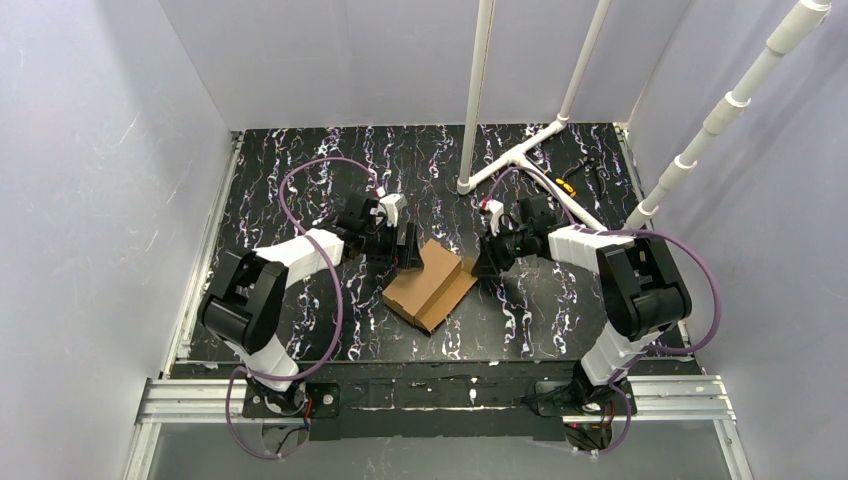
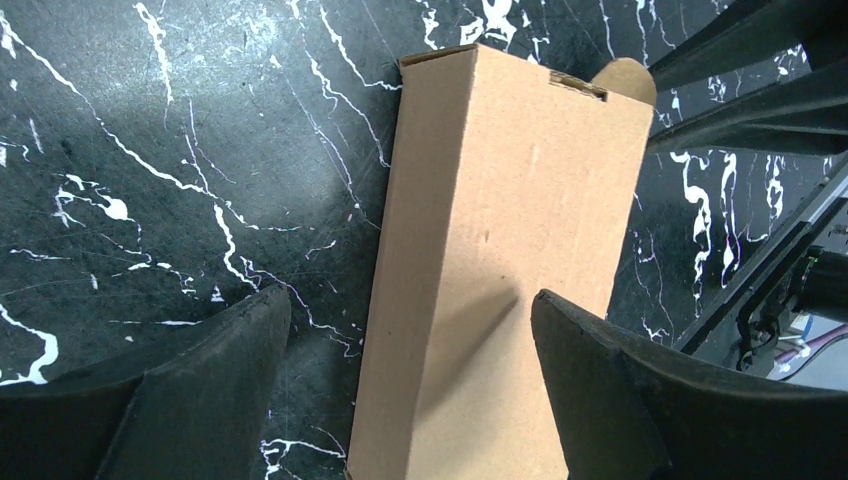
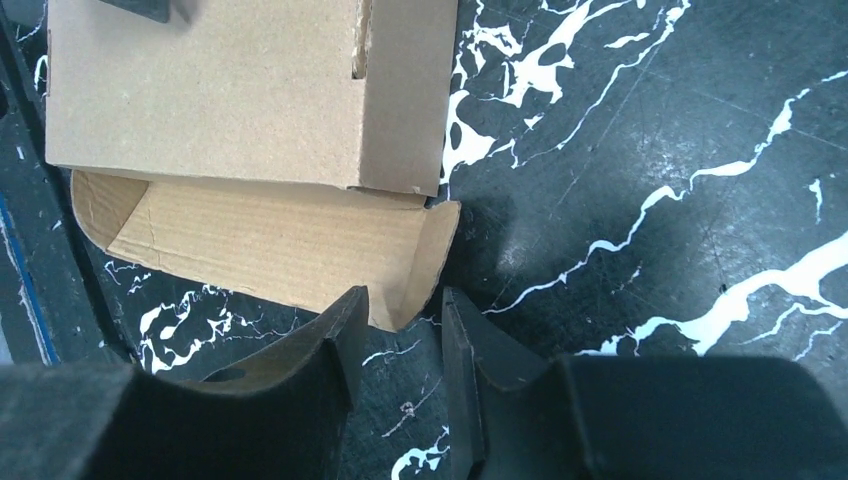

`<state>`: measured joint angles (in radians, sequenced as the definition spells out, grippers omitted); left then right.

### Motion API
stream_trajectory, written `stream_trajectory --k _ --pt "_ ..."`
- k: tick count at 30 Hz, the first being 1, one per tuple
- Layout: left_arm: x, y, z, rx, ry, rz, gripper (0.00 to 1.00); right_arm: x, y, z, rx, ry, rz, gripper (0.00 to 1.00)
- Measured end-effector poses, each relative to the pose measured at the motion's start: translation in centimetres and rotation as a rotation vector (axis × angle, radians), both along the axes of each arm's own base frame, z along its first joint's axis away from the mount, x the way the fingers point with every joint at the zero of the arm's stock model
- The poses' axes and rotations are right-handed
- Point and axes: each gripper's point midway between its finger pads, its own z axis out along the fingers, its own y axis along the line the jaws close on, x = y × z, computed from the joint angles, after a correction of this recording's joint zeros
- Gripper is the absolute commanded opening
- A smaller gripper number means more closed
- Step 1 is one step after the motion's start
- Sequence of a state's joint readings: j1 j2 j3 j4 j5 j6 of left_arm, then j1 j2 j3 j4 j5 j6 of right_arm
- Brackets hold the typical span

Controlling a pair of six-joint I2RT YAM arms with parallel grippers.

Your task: Fold the paper box

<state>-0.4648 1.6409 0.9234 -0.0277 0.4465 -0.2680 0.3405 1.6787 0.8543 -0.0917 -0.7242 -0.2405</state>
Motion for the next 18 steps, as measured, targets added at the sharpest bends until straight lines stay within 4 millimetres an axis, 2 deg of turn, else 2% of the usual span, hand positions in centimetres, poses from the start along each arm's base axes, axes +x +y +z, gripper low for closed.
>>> stream_trajectory --k 6,18 --pt "-0.13 -0.11 -1.09 0.005 0.046 0.012 0.85 -0.03 0.26 -0.09 0.016 0.007 0.008 0.38" --pt "0.05 -0.32 -0.79 -0.006 0.055 0.027 0.82 0.05 0.54 0.17 0.035 -0.002 0.019 0.28"
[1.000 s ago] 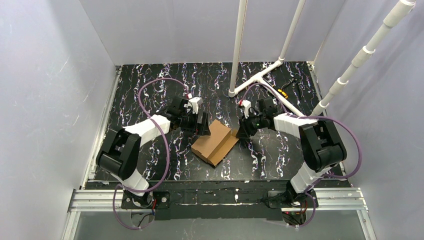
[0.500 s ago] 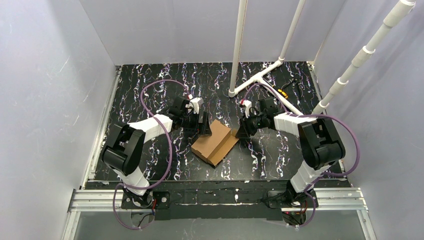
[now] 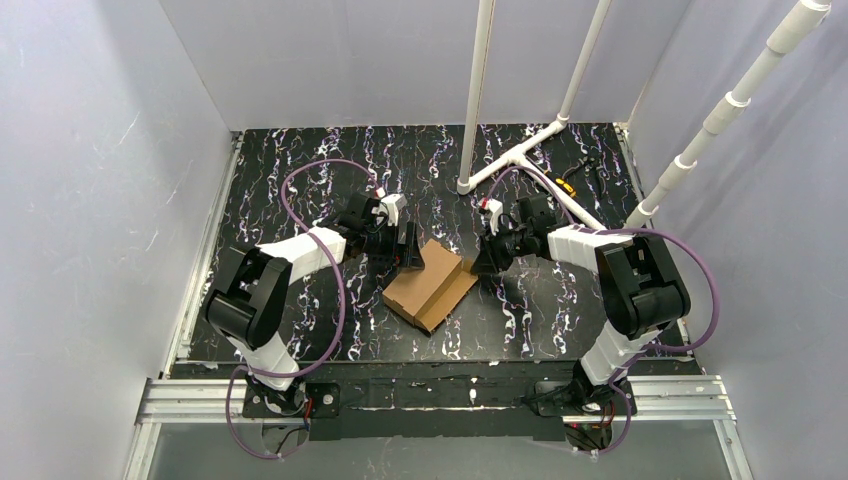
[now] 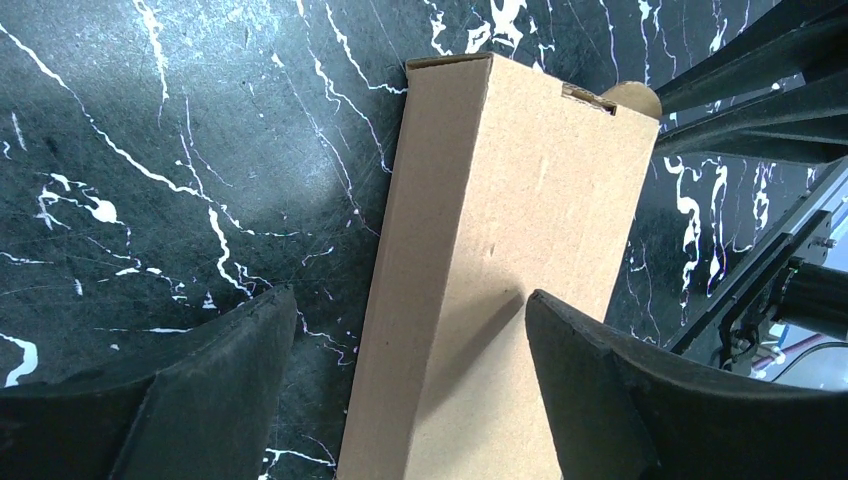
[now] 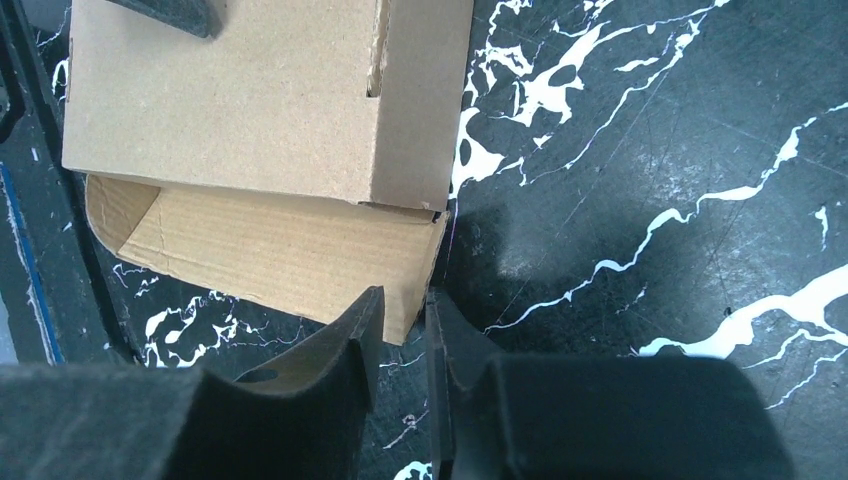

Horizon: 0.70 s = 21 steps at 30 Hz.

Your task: Fold the paper box

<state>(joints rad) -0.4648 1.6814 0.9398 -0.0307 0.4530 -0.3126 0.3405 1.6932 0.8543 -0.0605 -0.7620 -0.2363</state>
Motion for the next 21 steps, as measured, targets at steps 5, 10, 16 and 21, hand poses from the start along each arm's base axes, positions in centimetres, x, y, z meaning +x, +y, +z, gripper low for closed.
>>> stream_trajectory --k 5,10,16,21 --pt "0.2 -0.2 0.3 -0.007 0.002 0.010 0.79 0.0 0.2 0.0 -0.001 -0.009 0.008 0.23" --pt "0.4 -0.2 -0.3 -0.002 0.026 0.022 0.75 -0.4 0.7 -0.1 -0.013 -0.020 0.026 0.18" --pt "0.4 -0.4 -0.3 -0.008 0.041 0.036 0.73 -0.5 1.0 -0.5 -0.045 -0.048 0.041 0.14" --pt "0.4 -0.4 -0.3 -0.009 0.048 0.047 0.71 -0.5 1.1 -0.7 -0.061 -0.056 0.040 0.07"
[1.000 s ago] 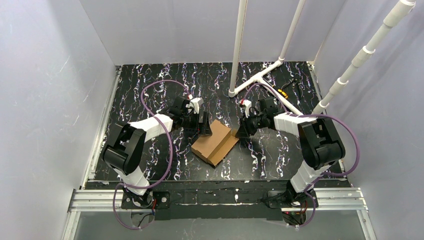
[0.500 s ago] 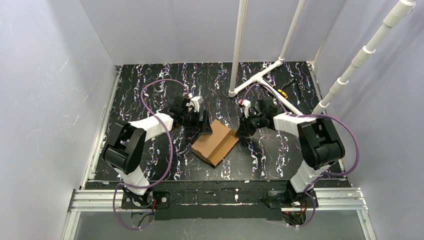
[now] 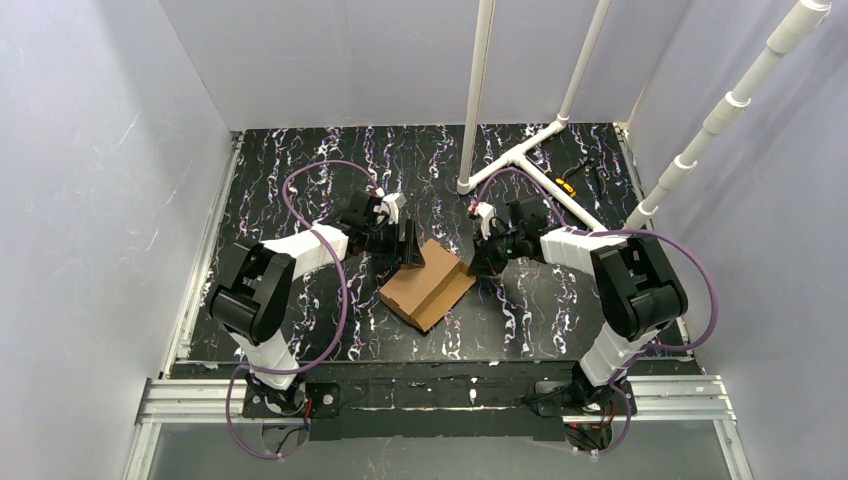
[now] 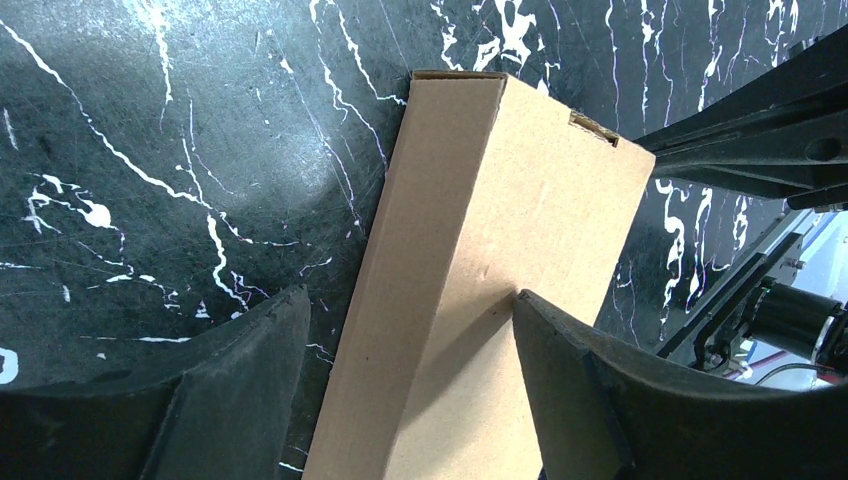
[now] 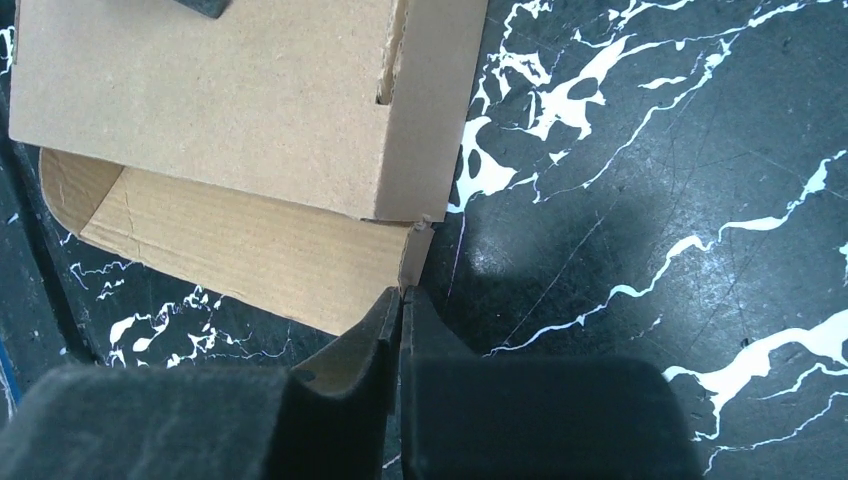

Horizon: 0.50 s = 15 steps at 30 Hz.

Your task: Fold the paper box

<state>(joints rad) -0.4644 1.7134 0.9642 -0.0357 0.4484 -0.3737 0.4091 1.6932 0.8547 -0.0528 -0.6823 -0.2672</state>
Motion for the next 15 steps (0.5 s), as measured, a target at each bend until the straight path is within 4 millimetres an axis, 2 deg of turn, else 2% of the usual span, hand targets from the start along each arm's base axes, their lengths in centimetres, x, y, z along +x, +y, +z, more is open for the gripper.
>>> stream_trajectory --k 6,15 --pt "0.11 -0.02 -0.02 0.004 0.012 0.007 0.68 0.11 -0.08 -0.07 -0.007 -0.002 -0.007 0.03" --pt "0.10 -0.19 -0.02 0.000 0.025 0.006 0.66 0.13 0.19 -0.04 -0.017 -0.013 0.000 0.02"
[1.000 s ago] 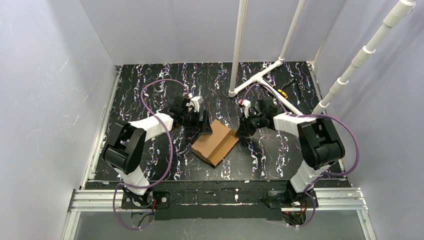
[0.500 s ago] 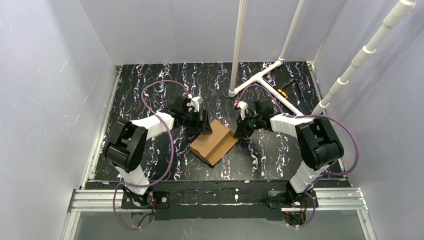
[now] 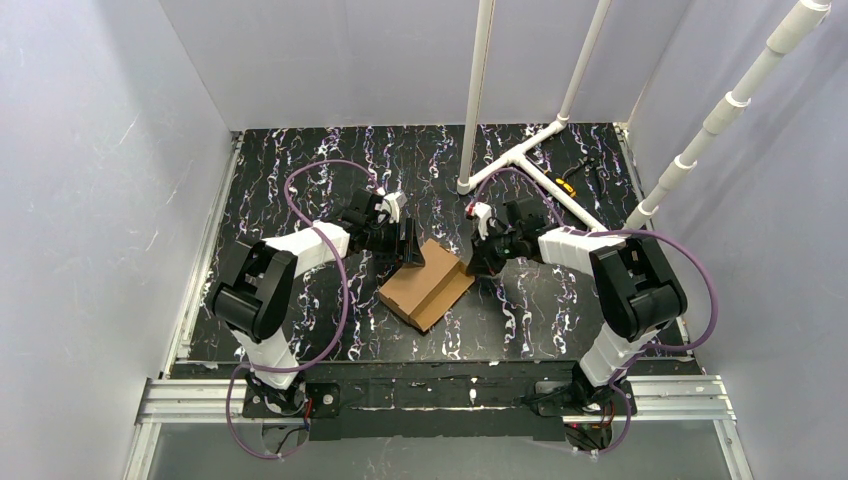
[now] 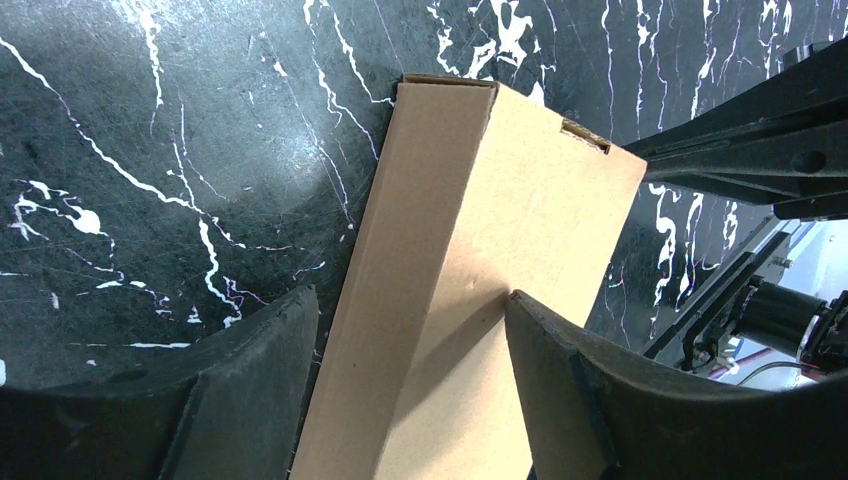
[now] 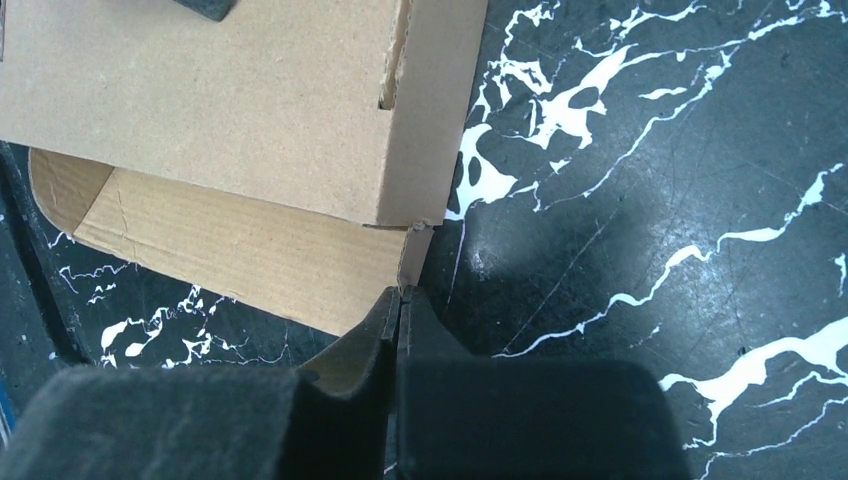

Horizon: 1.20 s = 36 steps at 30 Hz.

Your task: Fold the paper box

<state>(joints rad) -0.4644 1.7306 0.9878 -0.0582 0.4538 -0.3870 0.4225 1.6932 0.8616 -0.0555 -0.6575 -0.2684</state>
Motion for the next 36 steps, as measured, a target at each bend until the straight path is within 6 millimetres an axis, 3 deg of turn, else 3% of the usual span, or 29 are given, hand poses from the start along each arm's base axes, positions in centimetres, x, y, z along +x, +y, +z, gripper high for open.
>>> stream_trajectory --k 36 --pt "0.01 -0.49 -0.17 -0.005 0.047 -0.013 0.59 -0.29 1.04 0.03 -0.082 -0.078 0.068 0.01"
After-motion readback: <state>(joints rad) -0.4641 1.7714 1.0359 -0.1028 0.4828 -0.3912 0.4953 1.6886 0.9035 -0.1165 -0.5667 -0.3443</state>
